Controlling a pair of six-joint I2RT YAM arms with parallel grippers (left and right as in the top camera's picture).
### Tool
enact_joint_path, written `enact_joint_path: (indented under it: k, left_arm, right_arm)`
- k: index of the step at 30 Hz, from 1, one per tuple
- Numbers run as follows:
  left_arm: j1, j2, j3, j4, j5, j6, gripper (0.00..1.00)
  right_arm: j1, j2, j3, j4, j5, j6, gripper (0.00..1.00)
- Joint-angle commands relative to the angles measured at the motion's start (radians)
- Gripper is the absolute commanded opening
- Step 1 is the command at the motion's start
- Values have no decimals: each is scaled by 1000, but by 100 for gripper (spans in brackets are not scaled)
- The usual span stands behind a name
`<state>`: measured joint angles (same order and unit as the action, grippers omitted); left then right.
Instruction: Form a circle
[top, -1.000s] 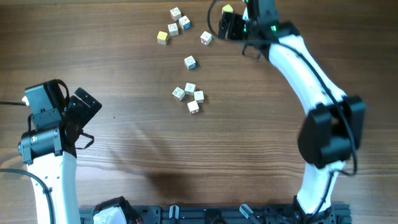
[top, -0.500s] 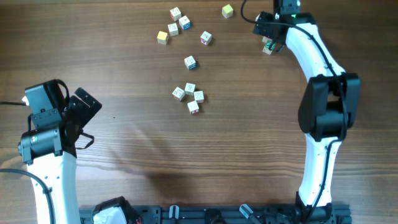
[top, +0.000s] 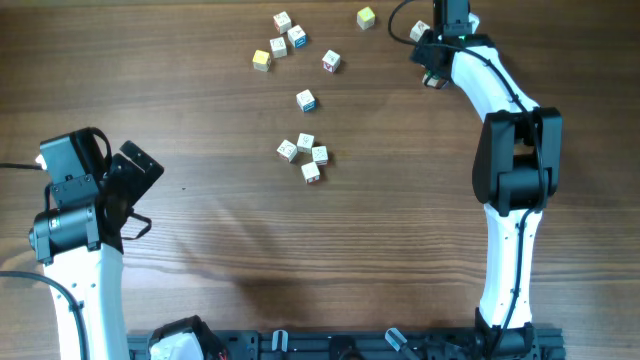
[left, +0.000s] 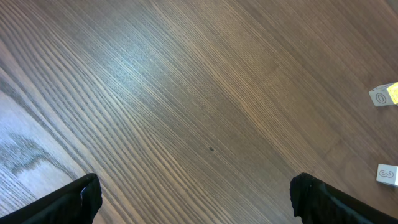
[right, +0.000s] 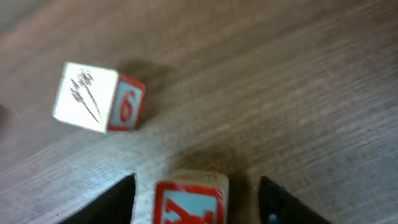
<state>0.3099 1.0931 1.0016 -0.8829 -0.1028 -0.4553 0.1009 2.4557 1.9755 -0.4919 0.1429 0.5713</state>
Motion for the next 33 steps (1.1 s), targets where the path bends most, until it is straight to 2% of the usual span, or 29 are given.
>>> enact_joint_path:
  k: [1, 6, 10, 17, 24, 29, 33]
  left_arm:
    - [5, 0, 0, 2, 9, -9, 100]
    - [5, 0, 0, 2, 9, -9, 100]
    - [5, 0, 0, 2, 9, -9, 100]
    - [5, 0, 0, 2, 9, -9, 100]
    - [5, 0, 0, 2, 9, -9, 100]
    - [5, 0, 0, 2, 9, -9, 100]
    - [5, 0, 0, 2, 9, -9, 100]
  right_arm:
    - [-3, 17, 21, 14, 0, 5, 50]
    - [-2, 16, 22, 13, -20, 0, 32]
    - [-2, -3, 22, 6, -55, -22, 22]
    - [5, -201, 22, -56, -78, -24, 20]
    - [94, -397, 22, -237, -280, -48, 17]
    - [272, -410, 18, -423, -333, -44, 17]
    - [447, -400, 12, -472, -293, -48, 17]
